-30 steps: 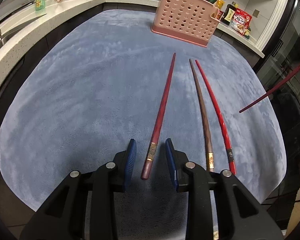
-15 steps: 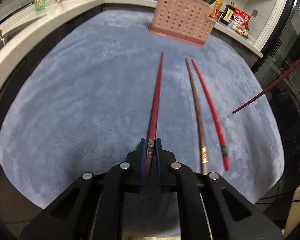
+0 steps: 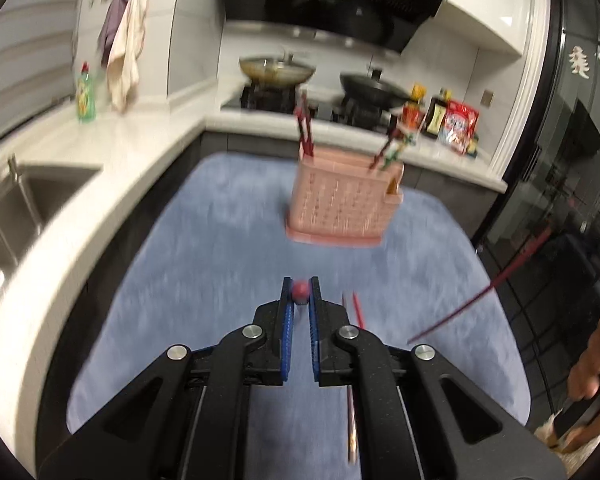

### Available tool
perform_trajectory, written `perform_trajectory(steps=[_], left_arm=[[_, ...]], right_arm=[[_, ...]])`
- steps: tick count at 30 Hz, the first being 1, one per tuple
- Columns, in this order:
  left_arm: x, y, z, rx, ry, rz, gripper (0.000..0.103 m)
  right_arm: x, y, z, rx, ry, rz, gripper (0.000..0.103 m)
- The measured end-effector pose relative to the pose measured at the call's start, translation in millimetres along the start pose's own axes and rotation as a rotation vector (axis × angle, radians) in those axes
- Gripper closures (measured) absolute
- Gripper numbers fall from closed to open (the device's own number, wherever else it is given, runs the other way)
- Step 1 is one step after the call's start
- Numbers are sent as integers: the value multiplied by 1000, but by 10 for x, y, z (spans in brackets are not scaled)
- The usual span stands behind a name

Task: Organize utensils
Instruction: 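Lift and carry both dark red chopsticks over the pink holder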

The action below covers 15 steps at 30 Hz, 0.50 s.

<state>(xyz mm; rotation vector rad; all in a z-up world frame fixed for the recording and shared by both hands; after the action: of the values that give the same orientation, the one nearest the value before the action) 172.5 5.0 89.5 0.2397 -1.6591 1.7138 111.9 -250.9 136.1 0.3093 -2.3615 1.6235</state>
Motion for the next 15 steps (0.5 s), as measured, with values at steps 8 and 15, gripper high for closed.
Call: perform_trajectory(steps=[8,15], left_arm=[[-146,-821,231,-38,18,97,96],[-185,-1557,424,-43,24,214,96]], right_arm=[[-355,-333,-84,5,-47,-4,96],[-680,-889,-158,-29,-98,60,96]])
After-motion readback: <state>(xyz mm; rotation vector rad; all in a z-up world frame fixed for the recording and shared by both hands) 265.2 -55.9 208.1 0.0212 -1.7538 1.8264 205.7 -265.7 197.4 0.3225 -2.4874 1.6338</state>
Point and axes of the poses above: each gripper's, at about its wrist camera, not at the fingertips, and x roughly against the way its jaws point, z to its right, y to its underside, the point moved 7 cm from there along -x, roughly the way its jaws point, and after that the axes turned 2 degrees about -x, right-handed, at the moved point
